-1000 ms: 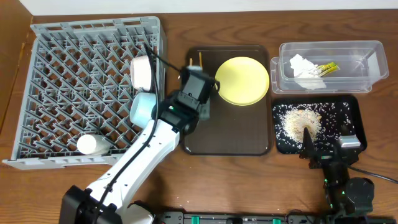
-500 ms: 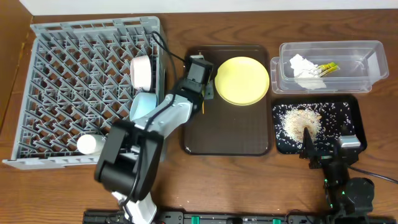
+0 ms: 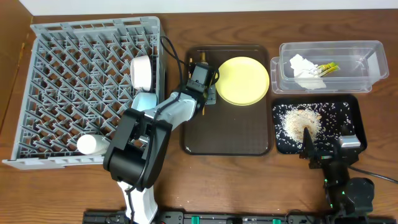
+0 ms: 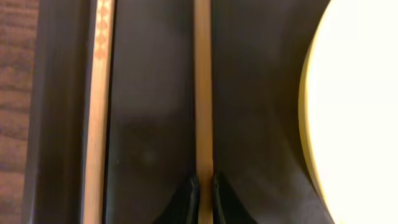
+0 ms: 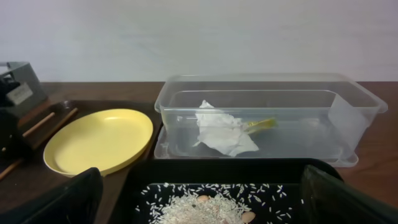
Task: Sort waste into correct bins and load items into the dishwasher
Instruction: 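Insert the chopstick into the dish rack and release it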
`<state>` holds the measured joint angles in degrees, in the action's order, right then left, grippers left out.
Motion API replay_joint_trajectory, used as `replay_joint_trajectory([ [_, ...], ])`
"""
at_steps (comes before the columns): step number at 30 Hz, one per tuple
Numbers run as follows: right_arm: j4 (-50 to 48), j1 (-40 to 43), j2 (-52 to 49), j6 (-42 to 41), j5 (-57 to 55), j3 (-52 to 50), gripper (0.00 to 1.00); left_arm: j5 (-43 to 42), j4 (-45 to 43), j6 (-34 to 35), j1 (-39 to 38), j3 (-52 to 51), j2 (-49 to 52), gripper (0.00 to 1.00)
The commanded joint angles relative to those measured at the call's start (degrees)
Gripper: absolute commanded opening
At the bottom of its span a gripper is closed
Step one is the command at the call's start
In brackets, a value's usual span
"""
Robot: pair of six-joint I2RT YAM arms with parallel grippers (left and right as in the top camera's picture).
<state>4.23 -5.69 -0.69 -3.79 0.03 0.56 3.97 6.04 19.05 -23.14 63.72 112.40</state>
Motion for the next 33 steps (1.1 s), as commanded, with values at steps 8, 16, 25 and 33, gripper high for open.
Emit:
replay_joint_trajectory([
  [8, 0.00, 0.81, 0.31, 0.68, 0.02, -0.24, 0.99, -2.05, 21.68, -2.01, 3.96, 1.73, -21.22, 0.08],
  [16, 0.00, 0.81, 0.31, 0.68, 0.02, -0.24, 0.99, 7.69, 33.38, -15.52, 20.06, 1.70, -38.29, 0.08],
  [25, 0.00, 0.81, 0.31, 0.68, 0.02, -0.24, 0.99, 7.67, 27.61, -22.77, 30.25, 0.24, -28.17, 0.08],
  [33, 0.00, 0.81, 0.31, 0.68, 0.02, -0.24, 0.99, 5.57, 24.46, -27.41, 30.29, 0.26, -24.11, 0.09],
])
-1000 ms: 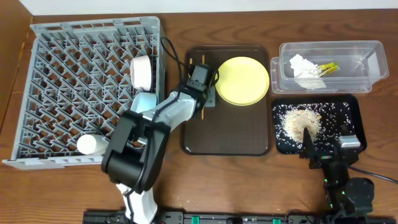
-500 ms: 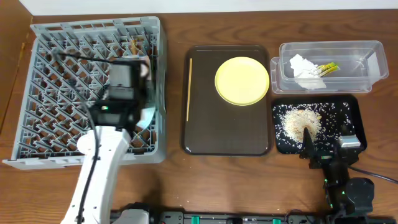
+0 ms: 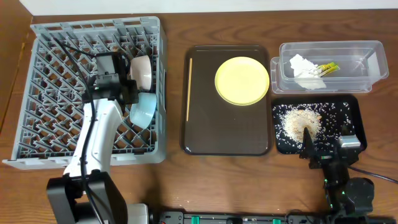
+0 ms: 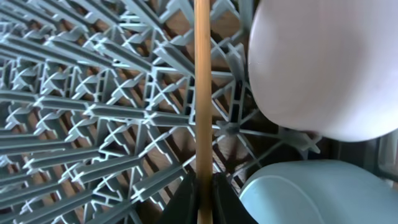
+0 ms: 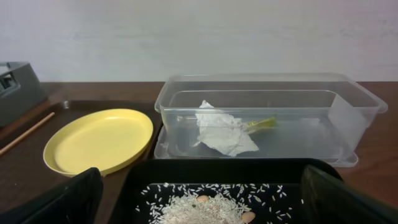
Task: Sort waste into correct bins and load items into the dishwasher
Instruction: 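Insert the chopstick into the dish rack and release it, then reach the left gripper to the second chopstick and grasp it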
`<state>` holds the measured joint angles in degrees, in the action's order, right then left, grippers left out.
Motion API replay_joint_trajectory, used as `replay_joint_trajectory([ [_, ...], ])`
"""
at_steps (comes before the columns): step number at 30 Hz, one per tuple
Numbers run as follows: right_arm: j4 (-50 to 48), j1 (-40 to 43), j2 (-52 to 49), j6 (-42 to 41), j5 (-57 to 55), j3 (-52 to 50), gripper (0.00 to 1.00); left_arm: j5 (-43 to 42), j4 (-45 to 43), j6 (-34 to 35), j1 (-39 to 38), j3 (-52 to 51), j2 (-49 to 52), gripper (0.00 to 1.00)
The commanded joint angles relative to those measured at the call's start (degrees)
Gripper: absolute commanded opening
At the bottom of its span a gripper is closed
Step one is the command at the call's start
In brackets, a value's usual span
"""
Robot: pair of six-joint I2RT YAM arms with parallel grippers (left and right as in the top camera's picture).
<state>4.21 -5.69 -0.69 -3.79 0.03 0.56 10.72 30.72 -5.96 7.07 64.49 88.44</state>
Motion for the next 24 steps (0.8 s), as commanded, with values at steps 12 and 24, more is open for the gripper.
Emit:
replay_joint_trajectory([
  [12, 0.02, 0.81, 0.31, 0.68, 0.02, -0.24, 0.99, -1.36, 2.38, 6.60, -5.46, 1.16, -10.29, 0.70],
  [24, 0.02, 0.81, 0.31, 0.68, 0.02, -0.24, 0.99, -17.14, -2.99, 11.19, -17.90, 0.52, -5.88, 0.57],
])
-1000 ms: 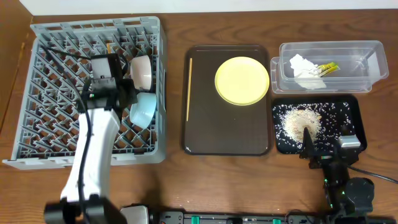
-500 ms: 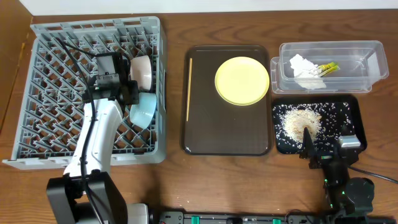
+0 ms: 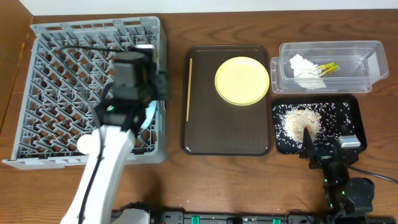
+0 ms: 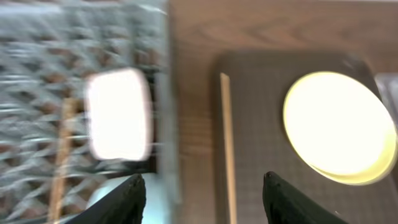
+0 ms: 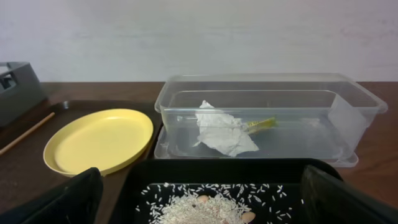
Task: Sort waste into correct bins and load items into the dishwasher
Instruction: 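Reach the left gripper to the second chopstick and grasp it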
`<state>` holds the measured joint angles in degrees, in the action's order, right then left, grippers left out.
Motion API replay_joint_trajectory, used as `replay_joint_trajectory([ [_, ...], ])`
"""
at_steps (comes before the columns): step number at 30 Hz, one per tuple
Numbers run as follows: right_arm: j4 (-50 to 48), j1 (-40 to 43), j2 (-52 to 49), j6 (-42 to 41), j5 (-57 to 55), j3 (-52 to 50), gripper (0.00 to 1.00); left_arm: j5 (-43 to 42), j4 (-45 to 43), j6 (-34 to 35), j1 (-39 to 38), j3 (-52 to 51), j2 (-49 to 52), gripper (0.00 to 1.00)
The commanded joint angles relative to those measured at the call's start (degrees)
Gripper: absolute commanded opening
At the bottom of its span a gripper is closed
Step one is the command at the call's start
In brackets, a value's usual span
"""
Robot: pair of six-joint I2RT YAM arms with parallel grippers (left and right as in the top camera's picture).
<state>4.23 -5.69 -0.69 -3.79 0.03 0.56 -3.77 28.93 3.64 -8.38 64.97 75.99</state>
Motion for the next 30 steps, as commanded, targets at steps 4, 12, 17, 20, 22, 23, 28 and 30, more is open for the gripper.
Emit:
replay_joint_trajectory([
  [4, 0.00, 0.81, 0.31, 0.68, 0.02, -0.24, 0.99, 0.52, -5.16, 1.64, -6.82, 0.04, 16.94, 0.43],
  [12, 0.00, 0.81, 0.31, 0.68, 0.02, -0.24, 0.99, 7.85, -10.29, 1.66, -10.16, 0.04, 27.50, 0.36],
  [17, 0.00, 0.81, 0.31, 0.68, 0.02, -0.24, 0.99, 9.97, -14.10, 3.61, -10.19, 0.04, 32.06, 0.36],
  [20, 0.00, 0.81, 0.31, 0.68, 0.02, -0.24, 0.99, 6.95, -14.95, 3.72, -10.19, 0.04, 33.53, 0.35],
  [22, -0.02, 0.81, 0.31, 0.68, 0.02, -0.24, 0.99, 6.12, -14.86, 4.02, -10.19, 0.04, 34.97, 0.33],
  [23, 0.00, 0.81, 0.31, 0.68, 0.02, -0.24, 0.99, 6.16, -14.71, 4.02, -10.19, 0.04, 35.30, 0.33],
  [28, 0.00, 0.81, 0.31, 0.68, 0.02, -0.24, 0.99, 7.19, -14.73, 4.02, -10.19, 0.02, 36.24, 0.32],
  [30, 0.00, 0.81, 0.31, 0.68, 0.02, -0.24, 0.99, 7.21, -14.45, 4.17, -10.19, 0.02, 36.44, 0.29],
])
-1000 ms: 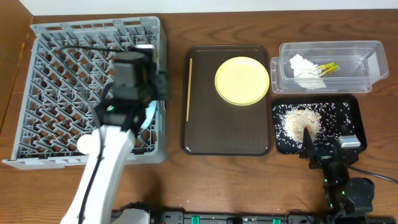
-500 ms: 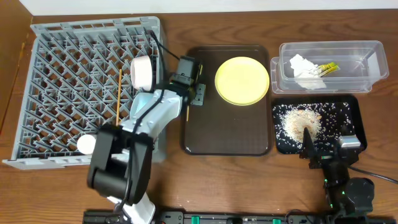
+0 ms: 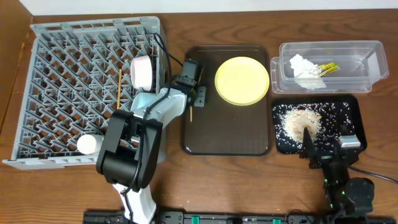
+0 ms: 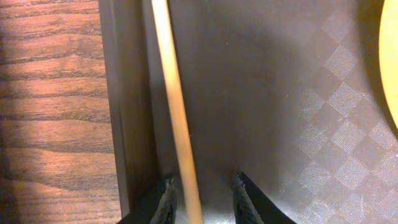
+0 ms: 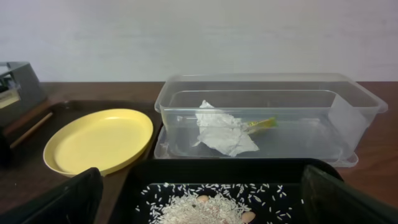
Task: Sort waste into correct bins and load items into the dishwasher
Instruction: 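Reach the left gripper to the second chopstick and grasp it, then insert the second chopstick into the dish rack and release it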
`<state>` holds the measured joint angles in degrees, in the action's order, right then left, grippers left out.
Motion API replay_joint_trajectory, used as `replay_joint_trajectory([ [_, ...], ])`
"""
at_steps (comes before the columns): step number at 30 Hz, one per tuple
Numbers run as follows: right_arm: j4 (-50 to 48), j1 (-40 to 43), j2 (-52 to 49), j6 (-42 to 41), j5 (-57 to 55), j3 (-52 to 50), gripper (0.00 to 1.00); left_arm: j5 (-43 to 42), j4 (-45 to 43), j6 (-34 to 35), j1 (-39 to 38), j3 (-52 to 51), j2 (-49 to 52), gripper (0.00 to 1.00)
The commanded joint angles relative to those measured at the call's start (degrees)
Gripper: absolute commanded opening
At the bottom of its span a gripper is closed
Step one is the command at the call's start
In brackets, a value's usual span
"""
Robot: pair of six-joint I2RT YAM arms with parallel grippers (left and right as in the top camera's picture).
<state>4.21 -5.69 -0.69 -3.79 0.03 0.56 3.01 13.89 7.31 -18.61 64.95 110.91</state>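
A wooden chopstick [image 4: 174, 106] lies along the left edge of the brown tray [image 3: 227, 134]. My left gripper [image 4: 205, 200] is down over it, open, with the stick between the jaws near the left finger [image 4: 166, 198]; the overhead view shows only its lower end [image 3: 190, 116] past the left gripper [image 3: 193, 93]. Another chopstick [image 3: 119, 93] lies in the grey dish rack [image 3: 56, 124], near a white bowl [image 3: 142, 71]. A yellow plate [image 3: 242, 81] sits at the tray's far right. My right gripper [image 5: 199, 208] rests open over the rice.
A clear bin [image 3: 348, 56] at the far right holds a crumpled napkin [image 5: 224, 134] and a green wrapper. In front of it, a black tray [image 3: 351, 112] carries spilled rice [image 3: 301, 121]. A white cup [image 3: 87, 144] lies at the rack's near edge.
My left gripper has moved from above the rack's right edge to low over the tray's left side. Still open, it now straddles the remaining chopstick. The right arm has not moved.
Two chopsticks lay on the tray, my left gripper shut on the right-hand one. Then it held that stick over the rack. Then it was open with the stick lying in the rack. Now it is open around the second chopstick on the tray.
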Motion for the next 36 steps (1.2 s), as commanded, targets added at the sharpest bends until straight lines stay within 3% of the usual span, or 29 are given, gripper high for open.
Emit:
replay_joint_trajectory([
  [1, 0.00, 0.81, 0.31, 0.68, 0.02, -0.24, 0.99, 0.44, 2.01, 1.11, 0.02, 0.04, 1.53, 0.27],
  [8, 0.02, 0.81, 0.31, 0.68, 0.02, -0.24, 0.99, -1.49, 3.98, 3.56, 0.04, -1.36, 2.16, 0.18],
  [11, 0.02, 0.81, 0.31, 0.68, 0.02, -0.24, 0.99, -1.57, 5.20, 4.00, 0.04, -1.36, 2.21, 0.08],
  [18, 0.00, 0.81, 0.31, 0.68, 0.02, -0.24, 0.99, -3.87, 7.50, 4.00, 0.07, -1.01, 1.01, 0.08],
  [23, 0.02, 0.81, 0.31, 0.68, 0.02, -0.24, 0.99, -3.28, 14.34, 3.91, 0.57, 2.16, -6.91, 0.08],
  [31, 0.02, 0.81, 0.31, 0.68, 0.02, -0.24, 0.99, 14.19, 25.99, -1.16, 6.12, 3.91, -28.04, 0.08],
  [36, 0.02, 0.81, 0.31, 0.66, 0.00, -0.24, 0.99, 20.90, 25.18, -10.51, 12.46, 3.91, -31.15, 0.08],
])
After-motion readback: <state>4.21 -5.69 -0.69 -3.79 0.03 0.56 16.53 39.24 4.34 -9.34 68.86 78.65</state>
